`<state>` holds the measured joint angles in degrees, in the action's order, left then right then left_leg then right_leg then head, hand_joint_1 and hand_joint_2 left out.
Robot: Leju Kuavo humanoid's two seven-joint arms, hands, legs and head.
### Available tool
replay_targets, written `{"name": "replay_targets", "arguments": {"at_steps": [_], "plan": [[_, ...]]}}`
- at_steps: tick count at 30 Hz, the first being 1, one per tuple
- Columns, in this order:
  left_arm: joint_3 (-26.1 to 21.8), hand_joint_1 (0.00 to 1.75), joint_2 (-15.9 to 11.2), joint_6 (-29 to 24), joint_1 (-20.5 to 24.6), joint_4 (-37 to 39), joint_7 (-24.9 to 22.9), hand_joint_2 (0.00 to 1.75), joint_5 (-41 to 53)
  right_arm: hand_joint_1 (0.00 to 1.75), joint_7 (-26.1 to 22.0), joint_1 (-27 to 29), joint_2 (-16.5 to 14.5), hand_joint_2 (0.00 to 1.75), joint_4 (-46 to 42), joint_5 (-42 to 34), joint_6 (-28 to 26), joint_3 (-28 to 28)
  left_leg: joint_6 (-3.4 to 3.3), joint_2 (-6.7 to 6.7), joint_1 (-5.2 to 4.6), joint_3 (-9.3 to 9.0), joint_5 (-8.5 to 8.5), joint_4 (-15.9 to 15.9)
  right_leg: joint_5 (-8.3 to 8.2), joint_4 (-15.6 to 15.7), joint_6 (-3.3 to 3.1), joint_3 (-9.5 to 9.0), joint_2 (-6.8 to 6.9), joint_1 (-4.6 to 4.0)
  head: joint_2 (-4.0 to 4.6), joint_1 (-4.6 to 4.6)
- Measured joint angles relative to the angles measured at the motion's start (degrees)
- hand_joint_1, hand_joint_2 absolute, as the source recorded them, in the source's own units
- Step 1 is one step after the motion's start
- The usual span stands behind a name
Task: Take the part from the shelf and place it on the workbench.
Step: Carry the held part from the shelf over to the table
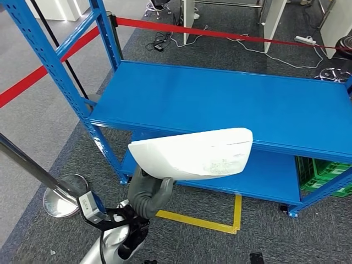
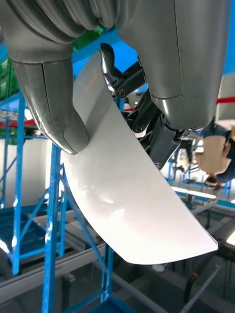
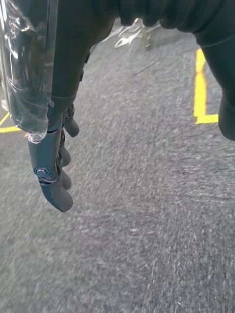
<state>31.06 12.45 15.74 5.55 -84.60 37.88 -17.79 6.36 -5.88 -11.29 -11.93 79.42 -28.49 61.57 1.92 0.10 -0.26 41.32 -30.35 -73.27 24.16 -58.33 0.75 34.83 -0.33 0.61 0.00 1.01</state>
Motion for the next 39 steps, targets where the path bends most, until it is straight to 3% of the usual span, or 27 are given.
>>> {"name": "replay_targets", "arguments": {"at_steps": [2, 4, 6, 8, 10, 12, 13, 14, 15, 17, 19, 21, 23, 25, 28, 29, 30, 31, 33, 35, 37, 39], "plan": [[0.0, 1.75, 0.0, -0.6, 0.0, 0.0, 0.2, 1.75, 0.3, 0.0, -1.1, 0.0, 0.0, 1.75, 0.0, 0.6, 0.7, -0.2, -0.2, 0.0, 0.12, -5.04, 2.49, 5.4, -1.12, 0.0, 0.35, 1.33, -0.06, 0.0, 0.0, 0.02], [0.1, 1.75, 0.1, -0.8, 0.1, 0.0, 0.3, 1.75, 0.6, 0.0, -0.7, -0.1, 0.0, 1.75, 0.0, 0.7, 2.3, -0.3, -0.6, 0.09, 0.06, -11.09, 2.51, 13.4, -2.09, -0.1, 0.88, 2.17, -0.11, -0.09, 0.0, -0.04], [0.2, 1.75, 0.1, -0.9, 0.3, 0.1, 0.3, 1.75, 0.6, 0.0, 0.0, 0.0, 0.0, 1.75, 0.0, 0.4, 3.8, -0.2, -1.19, 0.21, -0.3, -13.42, 1.82, 17.4, -3.18, 0.0, 1.55, 2.64, -0.05, 0.03, 0.0, -0.1], [0.2, 1.75, 0.2, -1.0, 0.3, 0.1, 0.3, 1.75, 0.6, 0.0, 0.1, 0.1, 0.0, 1.75, 0.0, 0.3, 4.7, -0.2, -2.01, 0.14, -0.49, -12.85, 2.59, 18.0, -3.52, 0.2, 2.21, 3.2, -0.03, 0.41, 0.0, -0.06], [0.2, 1.75, 0.2, -1.1, 0.3, 0.1, 0.3, 1.75, 0.6, 0.0, 0.3, 0.3, 0.0, 1.75, 0.0, -0.1, 5.4, -0.2, -2.83, -0.04, -0.43, -11.93, 3.75, 18.3, -0.37, -2.4, 2.61, 4.43, -0.02, 0.56, 0.0, -0.24], [0.2, 1.75, 0.1, -1.2, 0.2, 0.2, 0.3, 1.75, 0.7, 0.0, 0.4, 0.3, 0.0, 1.75, 0.0, -0.6, 5.9, -0.2, -3.22, -0.14, -0.49, -10.63, 4.89, 18.2, 5.09, -9.7, 2.82, 6.47, 0.0, 0.53, 0.0, -0.45], [0.2, 1.75, 0.1, -1.2, 0.1, 0.2, 0.3, 1.75, 0.7, 0.0, 0.4, 0.3, 0.0, 1.75, 0.0, -0.9, 6.1, -0.2, -3.25, -0.16, -0.52, -9.94, 5.45, 18.2, 6.81, -13.4, 2.92, 7.23, -0.01, 0.52, 0.0, -0.47], [0.2, 1.75, 0.0, -1.3, -0.1, 0.2, 0.3, 1.75, 0.7, 0.0, 0.3, 0.3, 0.0, 1.75, 0.0, -1.2, 6.3, -0.1, -3.23, -0.19, -0.55, -9.2, 6.03, 18.2, 7.44, -16.0, 2.98, 7.38, 0.0, 0.51, 0.0, -0.47], [0.2, 1.75, -0.1, -1.3, -0.2, 0.2, 0.3, 1.75, 0.7, 0.0, 0.2, 0.3, 0.0, 1.75, 0.0, -1.5, 6.5, -0.1, -3.13, -0.2, -0.54, -8.53, 6.55, 18.1, 6.71, -16.2, 3.01, 6.45, 0.0, 0.52, 0.0, -0.48], [0.1, 1.75, -0.2, -1.4, -0.6, 0.2, 0.3, 1.75, 0.7, 0.0, 0.1, 0.2, 0.0, 1.75, 0.0, -1.9, 6.9, 0.0, -2.74, -0.19, -0.4, -7.43, 7.43, 18.0, 3.73, -10.6, 3.11, 1.67, 0.04, 0.58, 0.0, -0.48], [0.0, 1.75, -0.3, -1.4, -0.8, 0.2, 0.4, 1.75, 0.8, 0.0, -0.2, 0.0, -0.1, 1.75, 0.0, -2.4, 7.2, 0.0, -2.09, -0.17, -0.4, -6.61, 8.2, 17.8, 3.15, -2.5, 3.12, -3.79, -0.07, 0.46, 0.0, -0.49], [-0.2, 1.75, -0.3, -1.4, -0.9, 0.2, 0.4, 1.75, 1.0, 0.0, -0.8, -0.1, -0.2, 1.75, 0.0, -2.9, 7.4, 0.2, -1.56, -0.18, -0.47, -6.19, 9.04, 17.7, 3.87, 1.0, 2.73, -5.67, -0.31, 0.22, 0.0, -0.54], [-0.3, 1.75, -0.3, -1.4, -0.9, 0.2, 0.4, 1.75, 1.1, 0.0, -1.5, 0.0, -0.2, 1.75, 0.0, -3.4, 7.5, 0.6, -1.15, -0.14, -0.38, -5.82, 9.49, 17.7, 3.32, 1.0, 1.88, -4.97, -0.34, 0.2, 0.0, -0.54], [-0.3, 1.75, -0.4, -1.6, -1.0, 0.2, 0.4, 1.75, 1.2, 0.0, -2.0, -0.1, -0.2, 1.75, 0.0, -3.5, 7.5, 0.8, -0.55, -0.07, -0.3, -4.62, 6.94, 15.3, 2.47, 1.0, 0.8, -4.05, -0.21, 0.26, 0.0, -0.35], [-0.4, 1.75, -0.4, -1.7, -1.0, 0.3, 0.4, 1.75, 1.2, 0.0, -2.3, -0.1, -0.2, 1.75, 0.0, -3.5, 7.6, 0.9, 0.03, -0.06, -0.18, -1.05, -0.67, 4.1, 1.0, 1.0, -0.05, -2.24, -0.07, 0.07, 0.0, -0.16], [-0.4, 1.75, -0.4, -1.7, -1.1, 0.3, 0.4, 1.75, 1.2, 0.0, -2.3, -0.1, -0.2, 1.75, 0.0, -3.5, 7.6, 1.0, 0.0, -0.06, -0.17, -0.45, -1.76, 1.1, 0.53, 1.0, -0.09, -1.61, -0.04, -0.05, 0.0, -0.16], [-0.4, 1.75, -0.5, -1.7, -1.1, 0.3, 0.4, 1.75, 1.2, 0.0, -2.3, -0.1, -0.2, 1.75, 0.0, -3.5, 7.6, 1.0, -0.15, -0.06, -0.18, -0.81, -1.5, 0.1, 0.03, 0.9, -0.11, -0.97, -0.03, -0.2, 0.0, -0.16], [-0.4, 1.75, -0.5, -1.7, -1.2, 0.3, 0.4, 1.75, 1.2, 0.0, -2.3, -0.1, -0.2, 1.75, 0.0, -3.5, 7.6, 1.0, -0.43, -0.05, -0.21, -2.2, -0.27, 1.2, -0.47, 0.9, -0.1, -0.36, -0.05, -0.35, 0.0, -0.17], [-0.4, 1.75, -0.4, -1.7, -1.1, 0.3, 0.4, 1.75, 1.2, 0.0, -2.3, -0.1, -0.2, 1.75, 0.0, -3.5, 7.6, 1.0, -1.35, -0.01, -0.45, -7.6, 2.44, 8.3, -1.49, 0.9, -0.04, 0.73, -0.2, -0.58, 0.0, -0.18], [-0.5, 1.75, -0.3, -1.8, -1.0, 0.3, 0.4, 1.75, 1.4, 0.0, -2.4, -0.1, -0.2, 1.75, 0.0, -3.4, 7.6, 1.0, -1.98, 0.03, -0.85, -12.72, 2.77, 16.0, -2.5, 0.9, 0.27, 1.52, -0.28, -0.67, 0.0, -0.21], [-0.6, 1.75, -0.3, -2.0, -1.0, 0.3, 0.4, 1.75, 1.6, 0.0, -2.4, -0.1, -0.2, 1.75, 0.0, -3.3, 7.5, 1.0, -2.14, 0.04, -1.27, -14.1, 2.65, 19.2, -3.59, 1.1, 0.91, 2.03, -0.21, -0.48, 0.0, -0.2], [-0.7, 1.75, -0.2, -2.2, -1.1, 0.3, 0.4, 1.75, 1.7, 0.0, -2.6, 0.1, -0.2, 1.75, 0.0, -3.3, 7.5, 1.0, -2.6, -0.07, -1.31, -13.35, 3.71, 19.6, -3.32, 0.8, 1.54, 2.72, -0.16, -0.14, 0.0, -0.14]]}}
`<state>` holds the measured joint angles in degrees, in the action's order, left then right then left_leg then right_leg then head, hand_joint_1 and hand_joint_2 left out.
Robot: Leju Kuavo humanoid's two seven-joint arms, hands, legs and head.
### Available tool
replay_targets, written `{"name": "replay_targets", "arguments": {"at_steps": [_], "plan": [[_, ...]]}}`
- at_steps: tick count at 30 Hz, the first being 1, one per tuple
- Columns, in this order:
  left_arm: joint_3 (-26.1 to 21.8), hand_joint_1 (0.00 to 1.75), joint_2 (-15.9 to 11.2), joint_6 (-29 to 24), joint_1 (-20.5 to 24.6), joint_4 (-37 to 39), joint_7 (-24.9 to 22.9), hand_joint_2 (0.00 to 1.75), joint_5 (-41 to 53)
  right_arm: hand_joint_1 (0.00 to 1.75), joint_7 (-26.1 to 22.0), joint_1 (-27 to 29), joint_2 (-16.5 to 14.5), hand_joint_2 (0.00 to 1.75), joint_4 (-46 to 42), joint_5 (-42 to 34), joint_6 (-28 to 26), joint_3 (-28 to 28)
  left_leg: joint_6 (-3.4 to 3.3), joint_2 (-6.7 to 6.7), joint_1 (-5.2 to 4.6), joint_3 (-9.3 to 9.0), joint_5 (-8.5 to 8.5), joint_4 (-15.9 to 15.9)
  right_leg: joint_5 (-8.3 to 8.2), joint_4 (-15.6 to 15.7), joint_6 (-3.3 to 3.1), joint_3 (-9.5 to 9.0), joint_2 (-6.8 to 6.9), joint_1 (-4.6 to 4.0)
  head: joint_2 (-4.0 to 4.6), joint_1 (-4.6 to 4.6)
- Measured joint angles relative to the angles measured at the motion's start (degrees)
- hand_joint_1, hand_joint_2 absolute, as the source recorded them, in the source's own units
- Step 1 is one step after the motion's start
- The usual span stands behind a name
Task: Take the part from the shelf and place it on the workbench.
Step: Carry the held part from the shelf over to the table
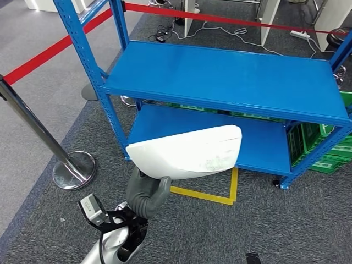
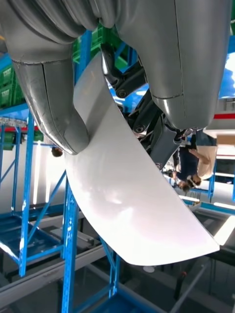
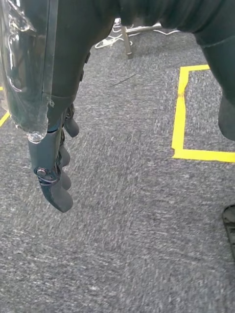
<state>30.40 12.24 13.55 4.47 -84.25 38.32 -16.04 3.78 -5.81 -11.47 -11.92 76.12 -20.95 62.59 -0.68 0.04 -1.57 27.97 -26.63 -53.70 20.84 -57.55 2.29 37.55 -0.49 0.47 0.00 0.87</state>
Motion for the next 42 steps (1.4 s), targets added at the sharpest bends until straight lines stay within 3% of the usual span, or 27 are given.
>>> {"name": "replay_targets", "arguments": {"at_steps": [2, 4, 5, 6, 7, 9, 11, 12, 14, 16, 17, 19, 20, 21, 23, 25, 27, 28, 33, 35, 37, 38, 39, 40, 42], "plan": [[-0.1, 1.75, 0.1, -0.1, 0.0, 0.0, 0.0, 1.75, 0.0, 0.0, -0.4, 0.1, 0.0, 1.75, 0.0, 0.1, 0.2, 0.0, -0.6, -0.15, 0.18, 1.13, 1.34, 0.3, 4.32, -3.8, 0.43, 1.41, 0.02, 0.08, 0.0, -0.2], [-0.1, 1.75, 0.1, -0.2, 0.0, 0.1, 0.0, 1.75, 0.0, 0.0, -0.8, 0.1, 0.0, 1.75, 0.0, 0.2, 0.8, 0.0, -0.83, -0.22, 0.19, 2.69, 2.66, 0.2, 9.91, -11.4, 0.83, 3.12, 0.05, 0.08, 0.0, -0.43], [-0.1, 1.75, 0.1, -0.2, 0.0, 0.2, 0.0, 1.75, 0.0, 0.0, -0.9, 0.1, 0.0, 1.75, 0.0, 0.2, 1.0, 0.0, -0.82, -0.26, 0.19, 3.53, 3.34, 0.2, 11.1, -14.7, 1.02, 3.52, 0.06, 0.09, 0.0, -0.43], [-0.1, 1.75, 0.1, -0.2, 0.0, 0.3, 0.0, 1.75, 0.0, 0.0, -1.0, 0.1, 0.0, 1.75, 0.0, 0.2, 1.1, 0.0, -0.76, -0.29, 0.21, 4.39, 4.01, 0.2, 10.85, -16.5, 1.16, 3.24, 0.06, 0.1, 0.0, -0.43], [-0.1, 1.75, 0.1, -0.2, 0.0, 0.4, 0.0, 1.75, 0.0, 0.0, -1.1, 0.1, 0.0, 1.75, 0.0, 0.2, 1.2, 0.0, -0.65, -0.3, 0.25, 5.28, 4.66, 0.1, 9.44, -16.5, 1.28, 2.12, 0.06, 0.13, 0.0, -0.43], [-0.1, 1.75, 0.2, -0.2, 0.0, 0.5, 0.0, 1.75, 0.0, 0.0, -1.2, 0.0, 0.1, 1.75, 0.0, 0.3, 1.1, 0.1, -0.23, -0.27, 0.37, 7.11, 5.91, -0.3, 6.78, -10.8, 1.57, -2.89, 0.12, 0.24, 0.0, -0.44], [-0.2, 1.75, 0.2, -0.4, 0.1, 0.6, 0.0, 1.75, 0.1, 0.0, -1.3, -0.3, 0.1, 1.75, 0.0, 0.5, 0.7, 0.0, 0.32, -0.23, 0.32, 8.42, 6.97, -1.0, 7.58, -2.4, 1.42, -8.66, 0.03, 0.16, 0.0, -0.42], [-0.3, 1.75, 0.3, -0.6, 0.1, 0.6, 0.1, 1.75, 0.1, 0.0, -1.5, -0.3, 0.1, 1.75, 0.0, 0.7, 0.3, 0.0, 0.56, -0.22, 0.28, 8.72, 7.43, -1.2, 8.5, 0.1, 1.18, -10.13, -0.08, 0.06, 0.0, -0.4], [-0.4, 1.75, 0.3, -0.9, 0.1, 0.6, 0.2, 1.75, 0.2, 0.0, -2.2, -0.2, 0.1, 1.75, 0.0, 1.2, -0.9, 0.0, 1.04, -0.2, 0.31, 8.94, 8.26, -1.3, 8.45, 0.6, 0.21, -9.94, -0.24, -0.07, -0.01, -0.31], [-0.6, 1.75, 0.2, -1.2, 0.0, 0.6, 0.3, 1.75, 0.2, 0.0, -2.7, -0.2, 0.1, 1.75, -0.1, 1.6, -1.7, 0.0, 1.75, -0.1, 0.45, 9.68, 6.39, -2.6, 7.48, 0.4, -0.82, -9.0, -0.15, 0.02, -0.01, -0.15], [-0.6, 1.75, 0.2, -1.2, 0.0, 0.6, 0.4, 1.75, 0.2, 0.0, -2.8, -0.2, 0.1, 1.75, -0.1, 1.7, -1.8, -0.1, 2.11, -0.06, 0.53, 10.39, 3.86, -4.6, 6.75, 0.5, -1.29, -8.34, -0.09, 0.09, -0.01, -0.01], [-0.7, 1.75, 0.2, -1.3, 0.0, 0.6, 0.4, 1.75, 0.2, 0.0, -2.8, -0.2, 0.1, 1.75, -0.2, 1.8, -1.9, -0.1, 2.59, -0.04, 0.71, 12.2, -2.34, -11.8, 5.27, 0.4, -1.7, -6.69, -0.03, 0.03, -0.01, 0.22], [-0.7, 1.75, 0.2, -1.3, -0.1, 0.6, 0.4, 1.75, 0.2, 0.0, -2.9, -0.1, 0.1, 1.75, -0.2, 1.9, -2.0, -0.1, 2.67, -0.04, 0.77, 12.87, -4.17, -15.5, 4.53, 0.4, -1.74, -5.72, 0.01, -0.01, -0.01, 0.23], [-0.7, 1.75, 0.2, -1.4, -0.1, 0.6, 0.4, 1.75, 0.2, 0.0, -2.9, -0.1, 0.1, 1.75, -0.2, 1.9, -2.0, -0.1, 2.65, -0.04, 0.81, 12.95, -4.6, -18.0, 3.84, 0.3, -1.73, -4.78, 0.05, -0.06, 0.0, 0.24], [-0.8, 1.75, 0.2, -1.7, -0.2, 0.6, 0.4, 1.75, 0.3, 0.0, -3.0, -0.1, 0.2, 1.75, -0.3, 2.0, -2.0, -0.1, 2.32, -0.03, 0.82, 10.74, -2.2, -17.8, 2.59, 0.3, -1.61, -2.95, 0.04, -0.18, 0.0, 0.24], [-0.9, 1.75, 0.3, -2.5, -0.1, 0.6, 0.5, 1.75, 0.7, 0.0, -3.0, -0.1, 0.2, 1.75, -0.3, 2.0, -2.2, -0.2, 1.7, 0.01, 0.76, 5.01, -0.38, -11.3, 1.44, 0.3, -1.38, -1.5, -0.12, -0.34, 0.0, 0.24], [-1.0, 1.75, 0.5, -3.4, 0.0, 0.6, 0.6, 1.75, 1.0, 0.0, -3.0, -0.1, 0.2, 1.75, -0.3, 1.9, -2.5, -0.2, 1.18, 0.06, 0.65, -0.79, -1.6, -3.6, 0.51, 0.1, -1.03, -0.69, -0.24, -0.5, 0.0, 0.2], [-1.0, 1.75, 0.5, -3.7, 0.0, 0.6, 0.6, 1.75, 1.1, 0.0, -3.0, -0.1, 0.2, 1.75, -0.3, 1.9, -2.6, -0.2, 1.06, 0.07, 0.6, -2.39, -2.34, -1.4, 0.31, 0.0, -0.9, -0.53, -0.27, -0.56, 0.0, 0.2], [-1.1, 1.75, 0.6, -4.3, 0.0, 0.5, 0.6, 1.75, 1.1, 0.0, -3.0, -0.1, 0.2, 1.75, -0.3, 1.7, -2.8, -0.1, 0.93, 0.09, 0.41, -2.48, -2.65, -0.3, -0.35, 0.1, -0.59, -0.3, -0.21, -0.4, 0.0, 0.15], [-1.6, 1.75, 0.7, -6.8, -0.2, 0.5, 0.3, 1.75, 1.0, 0.0, -3.0, 0.1, 0.2, 1.75, -0.2, 1.2, -3.1, -0.1, 0.01, -0.05, 0.23, -1.39, -1.39, -0.2, 2.71, -4.9, 0.23, 1.98, -0.09, -0.06, 0.0, -0.04], [-2.2, 1.75, 0.9, -9.5, -0.4, 0.5, -0.4, 1.75, 0.8, 0.0, -3.0, 0.3, 0.2, 1.75, -0.2, 0.8, -3.5, -0.1, -0.86, -0.24, 0.18, -0.24, 0.06, -0.1, 7.81, -13.7, 0.96, 5.24, 0.0, 0.13, -0.01, -0.21], [-2.4, 1.75, 0.9, -10.4, -0.5, 0.5, -0.7, 1.75, 0.7, 0.0, -3.0, 0.3, 0.2, 1.75, -0.2, 0.6, -3.6, -0.1, -0.86, -0.27, 0.15, 0.2, 0.41, -0.2, 8.83, -16.1, 1.07, 5.69, 0.01, 0.13, -0.01, -0.21], [-2.5, 1.75, 1.0, -11.4, -0.6, 0.5, -1.0, 1.75, 0.7, 0.0, -3.0, 0.4, 0.2, 1.75, -0.3, 0.5, -3.8, -0.1, -0.83, -0.27, 0.14, 0.59, 0.71, -0.2, 8.83, -16.3, 1.09, 5.05, 0.02, 0.13, -0.01, -0.21], [-2.6, 1.75, 1.0, -12.4, -0.6, 0.5, -1.2, 1.75, 0.7, 0.0, -3.0, 0.4, 0.2, 1.75, -0.3, 0.4, -4.1, -0.1, -0.77, -0.27, 0.14, 0.92, 0.94, -0.3, 7.91, -14.1, 1.07, 3.14, 0.04, 0.13, 0.0, -0.21], [-2.8, 1.75, 1.1, -14.4, -0.6, 0.5, -1.5, 1.75, 1.0, 0.0, -3.0, 0.3, 0.2, 1.75, -0.3, 0.2, -4.4, 0.0, -0.53, -0.27, 0.12, 1.39, 1.21, -0.6, 5.6, -5.9, 0.87, -2.53, 0.2, 0.09, -0.01, -0.21]]}}
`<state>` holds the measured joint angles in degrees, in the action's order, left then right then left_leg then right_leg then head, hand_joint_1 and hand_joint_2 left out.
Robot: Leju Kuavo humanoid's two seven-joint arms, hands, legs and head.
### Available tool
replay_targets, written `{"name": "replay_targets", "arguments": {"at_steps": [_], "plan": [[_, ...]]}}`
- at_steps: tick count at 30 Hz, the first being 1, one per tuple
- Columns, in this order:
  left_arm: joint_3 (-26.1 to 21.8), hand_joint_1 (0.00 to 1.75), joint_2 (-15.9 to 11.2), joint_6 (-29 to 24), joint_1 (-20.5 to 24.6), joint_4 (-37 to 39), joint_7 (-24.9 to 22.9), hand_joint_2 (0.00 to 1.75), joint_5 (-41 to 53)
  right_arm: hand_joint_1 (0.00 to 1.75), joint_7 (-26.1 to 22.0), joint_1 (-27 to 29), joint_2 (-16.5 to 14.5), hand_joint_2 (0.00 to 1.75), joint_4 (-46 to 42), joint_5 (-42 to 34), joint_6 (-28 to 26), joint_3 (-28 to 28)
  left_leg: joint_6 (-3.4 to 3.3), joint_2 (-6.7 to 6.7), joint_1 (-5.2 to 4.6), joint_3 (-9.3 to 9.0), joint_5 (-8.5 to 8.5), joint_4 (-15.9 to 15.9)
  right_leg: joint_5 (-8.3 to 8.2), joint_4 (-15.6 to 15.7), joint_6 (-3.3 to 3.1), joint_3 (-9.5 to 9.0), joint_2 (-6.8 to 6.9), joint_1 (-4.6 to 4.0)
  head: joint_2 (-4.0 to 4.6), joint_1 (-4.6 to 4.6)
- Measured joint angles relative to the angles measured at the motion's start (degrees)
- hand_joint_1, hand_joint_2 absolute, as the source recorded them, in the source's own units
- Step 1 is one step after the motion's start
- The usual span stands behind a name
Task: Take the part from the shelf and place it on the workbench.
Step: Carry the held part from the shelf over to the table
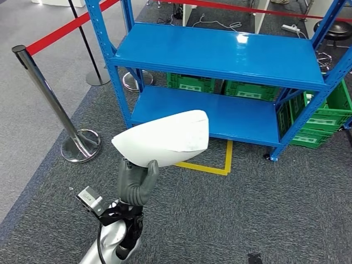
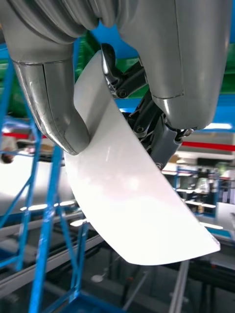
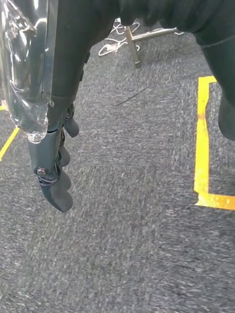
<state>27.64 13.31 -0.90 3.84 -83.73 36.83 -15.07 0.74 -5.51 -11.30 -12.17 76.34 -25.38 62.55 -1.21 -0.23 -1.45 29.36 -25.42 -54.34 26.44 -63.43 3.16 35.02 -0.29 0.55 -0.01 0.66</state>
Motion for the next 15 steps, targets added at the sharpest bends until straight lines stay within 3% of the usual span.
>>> {"name": "replay_targets", "arguments": {"at_steps": [2, 6, 8, 11, 12, 13, 15], "plan": [[0.0, 1.75, 0.0, -1.2, 0.0, 0.0, 0.2, 1.75, 0.6, 0.0, -0.5, -0.2, 0.0, 1.75, 0.0, 0.0, -0.3, 0.0, 0.43, -0.01, -0.15, 0.45, 0.14, -0.5, -0.93, 5.4, -0.53, -3.27, 0.05, -0.15, -0.01, 0.06], [0.2, 1.75, -0.2, -2.6, 0.1, -0.3, 1.5, 1.75, 4.3, 0.0, -3.1, -0.1, -0.1, 1.75, 0.0, 0.1, -0.4, 0.0, 1.58, 0.07, -0.09, 1.35, 0.01, -1.2, -1.42, 5.9, -1.85, -2.87, -0.04, -0.23, 0.01, 0.16], [0.7, 1.75, -0.5, -2.4, 0.2, -1.2, 2.1, 1.75, 7.8, 0.0, -4.9, -0.2, -0.1, 1.75, 0.0, 0.7, -0.5, -0.1, 2.36, 0.19, 0.13, 3.28, -2.8, -5.3, -1.83, 6.1, -2.45, -2.52, -0.02, -0.01, 0.0, 0.49], [1.1, 1.75, -0.8, -0.7, -0.4, -3.1, 2.3, 1.75, 9.8, 0.0, -7.2, -0.3, -0.1, 1.75, 0.0, 1.4, -1.1, -0.2, 3.19, 0.23, 0.73, 8.55, -8.24, -16.7, -2.31, 6.1, -2.67, -1.72, -0.01, 0.0, 0.0, 0.76], [1.0, 1.75, -0.9, 0.3, -0.7, -3.6, 2.3, 1.75, 9.3, 0.0, -7.9, -0.3, -0.1, 1.75, 0.0, 1.4, -1.3, -0.3, 3.29, 0.23, 0.89, 9.33, -8.5, -18.4, -2.45, 6.1, -2.61, -1.51, -0.03, 0.01, 0.01, 0.77], [0.9, 1.75, -0.9, 1.4, -0.9, -4.0, 2.3, 1.75, 8.6, 0.0, -8.4, -0.2, -0.1, 1.75, 0.0, 1.3, -1.5, -0.3, 3.32, 0.23, 1.04, 9.07, -7.67, -18.0, -2.6, 6.1, -2.51, -1.35, -0.07, 0.01, 0.01, 0.77], [0.7, 1.75, -1.0, 3.1, -1.0, -4.2, 2.3, 1.75, 8.1, 0.0, -9.0, -0.2, -0.1, 1.75, 0.0, 0.8, -1.7, -0.3, 3.26, 0.23, 1.24, 5.62, -3.89, -11.6, -2.88, 6.0, -2.17, -1.19, -0.17, 0.07, 0.01, 0.76]]}}
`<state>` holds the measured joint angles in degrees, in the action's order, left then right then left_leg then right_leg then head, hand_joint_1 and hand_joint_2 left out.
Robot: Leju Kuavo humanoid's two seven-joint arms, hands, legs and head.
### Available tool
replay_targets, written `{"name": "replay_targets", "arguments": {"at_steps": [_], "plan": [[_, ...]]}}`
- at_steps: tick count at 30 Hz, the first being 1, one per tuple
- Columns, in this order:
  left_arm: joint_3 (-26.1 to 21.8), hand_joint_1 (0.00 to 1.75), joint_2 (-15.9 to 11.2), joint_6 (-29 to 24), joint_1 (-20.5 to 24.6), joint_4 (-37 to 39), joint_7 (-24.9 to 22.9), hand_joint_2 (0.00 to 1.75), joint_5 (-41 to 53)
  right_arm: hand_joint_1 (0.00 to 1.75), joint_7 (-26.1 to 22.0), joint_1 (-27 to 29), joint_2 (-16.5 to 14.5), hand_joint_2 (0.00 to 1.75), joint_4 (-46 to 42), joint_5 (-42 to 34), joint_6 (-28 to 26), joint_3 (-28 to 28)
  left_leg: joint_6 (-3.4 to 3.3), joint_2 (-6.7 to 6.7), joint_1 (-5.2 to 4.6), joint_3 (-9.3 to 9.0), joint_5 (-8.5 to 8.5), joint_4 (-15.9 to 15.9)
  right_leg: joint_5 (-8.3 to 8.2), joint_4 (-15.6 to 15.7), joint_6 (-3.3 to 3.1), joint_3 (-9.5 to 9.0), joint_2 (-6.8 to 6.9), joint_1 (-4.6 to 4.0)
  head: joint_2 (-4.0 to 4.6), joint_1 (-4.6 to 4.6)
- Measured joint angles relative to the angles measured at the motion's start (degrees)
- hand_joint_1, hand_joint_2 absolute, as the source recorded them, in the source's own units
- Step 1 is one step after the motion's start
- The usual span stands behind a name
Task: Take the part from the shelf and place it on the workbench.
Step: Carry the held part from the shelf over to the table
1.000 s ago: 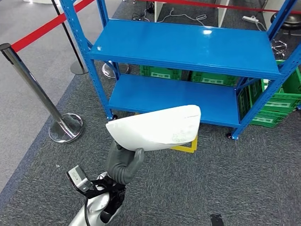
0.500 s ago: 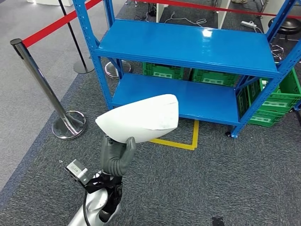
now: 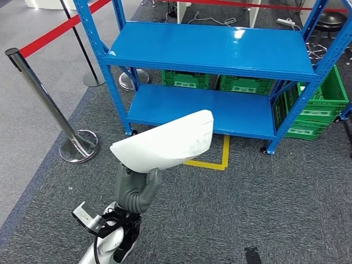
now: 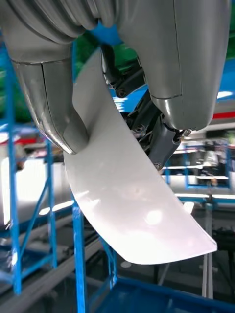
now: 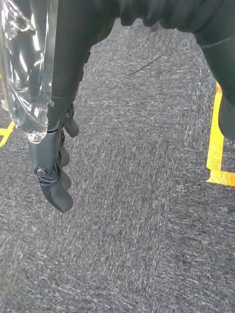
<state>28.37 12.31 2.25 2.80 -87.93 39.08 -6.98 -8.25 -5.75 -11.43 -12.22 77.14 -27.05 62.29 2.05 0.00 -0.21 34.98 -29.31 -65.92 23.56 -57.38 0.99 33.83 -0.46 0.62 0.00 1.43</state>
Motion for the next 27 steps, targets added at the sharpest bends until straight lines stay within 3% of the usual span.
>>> {"name": "replay_targets", "arguments": {"at_steps": [2, 3, 7, 9, 11, 13, 14, 16, 18, 19, 21, 23, 25, 27], "plan": [[0.0, 1.75, -0.2, 0.5, -0.1, 0.0, 0.0, 1.75, 1.1, 0.0, -0.4, -0.1, 0.0, 1.75, 0.0, -0.5, 0.0, 0.0, -0.16, 0.07, 0.05, -3.84, 2.66, 7.4, -0.26, -0.1, 0.51, 0.28, -0.08, -0.13, -0.01, 0.02], [0.1, 1.75, -0.3, 0.5, -0.2, 0.0, 0.0, 1.75, 1.6, 0.0, -0.5, -0.1, 0.0, 1.75, 0.0, -0.6, 0.1, 0.0, -0.37, 0.12, 0.02, -4.73, 3.14, 9.5, -0.43, -0.2, 0.81, 0.5, -0.1, -0.21, -0.01, -0.01], [-0.1, 1.75, -0.7, 2.1, -1.1, -0.2, 0.0, 1.75, 0.6, 0.0, -0.8, 0.2, 0.0, 1.75, 0.0, -0.8, 0.1, 0.0, -2.11, 0.1, -0.38, -4.48, 3.81, 10.5, -0.51, -0.5, 2.14, 1.35, -0.02, 0.19, -0.01, -0.08], [-0.4, 1.75, -0.6, 5.4, -1.6, -1.1, 0.0, 1.75, 0.0, 0.0, -0.9, 0.2, 0.0, 1.75, 0.0, -0.6, 0.4, 0.0, -2.83, 0.0, -0.31, -4.28, 4.2, 10.7, 2.49, -5.0, 2.5, 3.34, 0.06, 0.24, -0.01, -0.34], [-0.6, 1.75, -0.5, 8.2, -2.0, -2.0, 0.0, 1.75, 0.3, 0.0, -0.7, 0.3, 0.0, 1.75, 0.0, -0.5, 0.8, 0.0, -3.2, -0.04, -0.47, -4.03, 4.39, 10.6, 6.5, -13.0, 2.67, 6.51, 0.08, 0.18, -0.01, -0.52], [-0.8, 1.75, -0.5, 9.1, -2.4, -2.3, 0.0, 1.75, 1.1, 0.0, -0.3, 0.3, 0.0, 1.75, 0.0, -0.5, 0.7, 0.0, -3.35, -0.05, -0.67, -3.86, 4.49, 10.6, 7.64, -17.0, 2.62, 7.85, 0.09, 0.12, -0.01, -0.52], [-0.9, 1.75, -0.5, 9.4, -2.6, -2.4, 0.0, 1.75, 1.6, 0.0, 0.2, 0.3, 0.0, 1.75, 0.0, -0.6, 0.3, 0.0, -3.36, -0.04, -0.74, -3.85, 4.51, 10.6, 6.6, -15.5, 2.5, 6.76, 0.09, 0.09, -0.01, -0.51], [-1.0, 1.75, -0.5, 9.8, -2.7, -2.9, 0.0, 1.75, 2.4, 0.0, 1.3, 0.2, 0.0, 1.75, 0.0, -0.9, -0.7, 0.0, -3.3, -0.1, -0.85, -3.93, 4.5, 10.5, 3.41, -7.8, 2.16, 2.32, 0.67, -0.06, -0.01, -0.52], [-1.1, 1.75, -0.4, 10.0, -2.8, -3.4, 0.0, 1.75, 2.6, 0.0, 2.1, -0.1, 0.1, 1.75, 0.0, -1.3, -1.7, 0.1, -2.99, -0.33, -1.14, -3.81, 4.46, 10.2, 1.71, -1.6, 1.57, -0.81, 1.6, -0.37, -0.01, -0.54], [-1.2, 1.75, -0.4, 10.0, -2.8, -3.6, 0.0, 1.75, 2.7, 0.0, 2.4, -0.3, 0.1, 1.75, 0.0, -1.5, -2.2, 0.1, -2.77, -0.61, -1.26, -3.69, 4.47, 10.1, 1.66, -0.6, 1.25, -1.15, 1.88, -0.54, 0.0, -0.54], [-1.3, 1.75, -0.4, 10.2, -2.8, -3.8, 0.0, 1.75, 2.7, 0.0, 3.2, -0.4, 0.1, 1.75, 0.0, -1.9, -3.3, 0.2, -2.25, -1.24, -1.28, -3.49, 4.51, 10.1, 1.4, -0.5, 0.64, -0.95, 1.09, -0.64, -0.01, -0.55], [-1.6, 1.75, -0.3, 10.3, -2.9, -4.3, 0.0, 1.75, 2.5, 0.0, 3.9, -0.2, 0.1, 1.75, 0.0, -2.1, -4.0, 0.3, -1.51, -1.2, -1.13, -3.03, 3.37, 8.9, 1.04, -0.3, 0.04, -0.84, 0.27, -0.43, -0.01, -0.49], [-1.8, 1.75, -0.3, 10.5, -3.0, -4.8, 0.0, 1.75, 2.3, 0.0, 4.4, -0.1, 0.1, 1.75, 0.0, -2.3, -4.1, 0.5, -0.78, -0.62, -0.86, -0.58, -0.1, 3.4, 0.78, -0.2, -0.35, -0.75, -0.51, -0.18, 0.0, -0.38], [-1.9, 1.75, -0.3, 10.5, -3.2, -4.9, 0.0, 1.75, 2.3, 0.0, 4.7, -0.1, 0.1, 1.75, 0.0, -2.4, -4.1, 0.6, -0.41, -0.41, -0.55, 3.19, -3.64, -4.6, 0.66, -0.2, -0.41, -0.53, -1.34, -0.08, -0.01, -0.34]]}}
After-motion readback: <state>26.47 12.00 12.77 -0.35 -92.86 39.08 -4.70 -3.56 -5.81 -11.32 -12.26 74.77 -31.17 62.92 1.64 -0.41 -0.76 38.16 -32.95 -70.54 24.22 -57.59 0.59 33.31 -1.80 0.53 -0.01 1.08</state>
